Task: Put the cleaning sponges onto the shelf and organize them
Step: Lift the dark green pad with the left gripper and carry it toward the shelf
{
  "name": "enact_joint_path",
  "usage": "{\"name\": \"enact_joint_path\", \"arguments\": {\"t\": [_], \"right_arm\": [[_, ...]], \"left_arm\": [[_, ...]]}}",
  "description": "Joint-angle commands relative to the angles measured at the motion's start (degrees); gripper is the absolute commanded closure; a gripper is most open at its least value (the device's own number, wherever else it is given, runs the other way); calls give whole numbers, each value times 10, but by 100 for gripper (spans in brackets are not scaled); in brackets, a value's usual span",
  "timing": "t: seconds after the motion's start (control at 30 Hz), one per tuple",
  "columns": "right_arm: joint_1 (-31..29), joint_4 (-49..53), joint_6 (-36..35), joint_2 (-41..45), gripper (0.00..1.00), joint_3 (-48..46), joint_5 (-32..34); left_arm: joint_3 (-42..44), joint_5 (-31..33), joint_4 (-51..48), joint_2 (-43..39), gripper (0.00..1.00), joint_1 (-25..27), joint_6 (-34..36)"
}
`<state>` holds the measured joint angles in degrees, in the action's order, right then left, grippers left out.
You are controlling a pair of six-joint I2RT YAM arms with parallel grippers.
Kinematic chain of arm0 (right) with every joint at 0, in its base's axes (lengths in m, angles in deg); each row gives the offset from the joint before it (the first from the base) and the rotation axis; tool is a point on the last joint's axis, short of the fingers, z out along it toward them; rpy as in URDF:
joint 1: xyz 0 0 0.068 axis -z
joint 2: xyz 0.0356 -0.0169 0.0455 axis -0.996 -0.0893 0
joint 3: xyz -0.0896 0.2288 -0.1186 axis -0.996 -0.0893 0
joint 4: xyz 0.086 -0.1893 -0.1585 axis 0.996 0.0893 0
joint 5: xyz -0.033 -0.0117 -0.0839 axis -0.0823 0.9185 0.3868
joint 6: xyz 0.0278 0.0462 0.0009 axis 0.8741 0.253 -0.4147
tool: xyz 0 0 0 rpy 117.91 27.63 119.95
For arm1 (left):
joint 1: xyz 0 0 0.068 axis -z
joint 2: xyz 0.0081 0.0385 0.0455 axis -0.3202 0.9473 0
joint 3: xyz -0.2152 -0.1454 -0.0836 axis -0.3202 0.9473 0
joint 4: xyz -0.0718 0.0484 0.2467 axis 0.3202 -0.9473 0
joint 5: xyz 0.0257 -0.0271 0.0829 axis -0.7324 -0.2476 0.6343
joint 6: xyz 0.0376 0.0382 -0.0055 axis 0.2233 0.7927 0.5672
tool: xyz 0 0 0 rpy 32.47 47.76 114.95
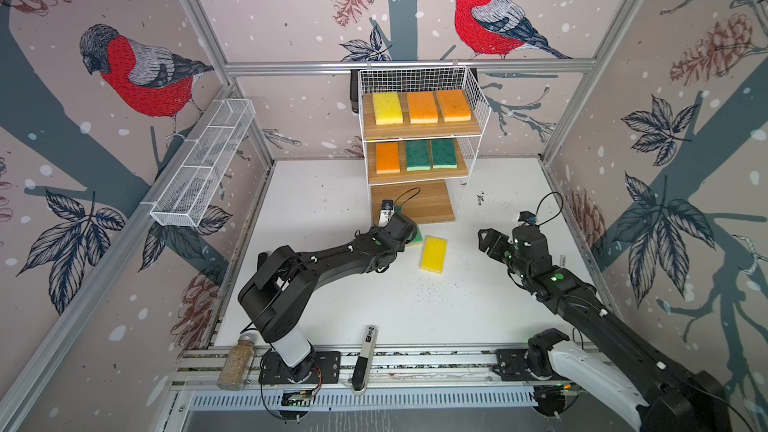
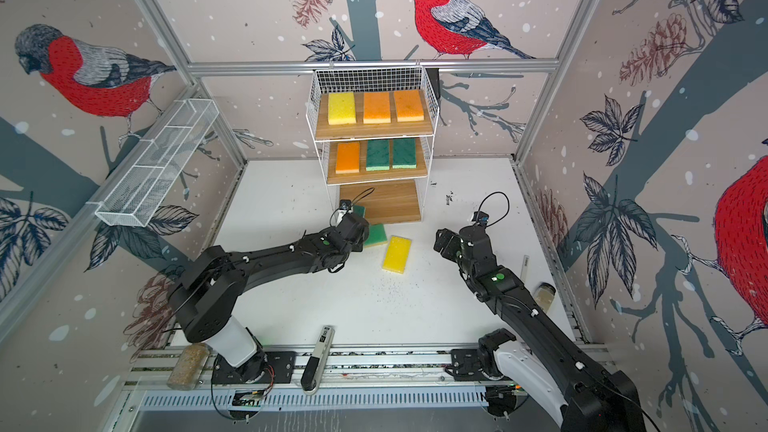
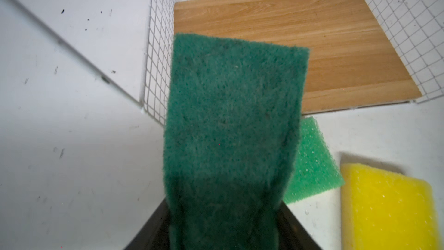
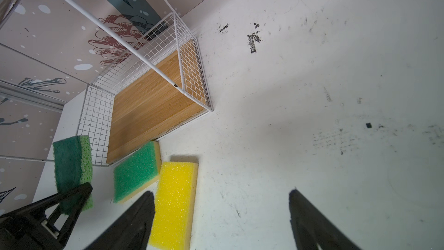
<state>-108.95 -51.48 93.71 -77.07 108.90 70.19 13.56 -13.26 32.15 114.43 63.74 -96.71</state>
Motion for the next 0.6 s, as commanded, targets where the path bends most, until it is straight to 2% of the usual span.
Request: {"name": "enact_joint_path", "arguments": {"t": [0.0, 0.57], "right_arm": [[2, -12, 8, -4, 12, -1, -6], [8, -13, 4, -39, 12, 10, -23]], "left_arm": [[-6, -4, 41, 19, 43, -8, 28], [-44, -23, 105, 94, 46, -51, 25]]}}
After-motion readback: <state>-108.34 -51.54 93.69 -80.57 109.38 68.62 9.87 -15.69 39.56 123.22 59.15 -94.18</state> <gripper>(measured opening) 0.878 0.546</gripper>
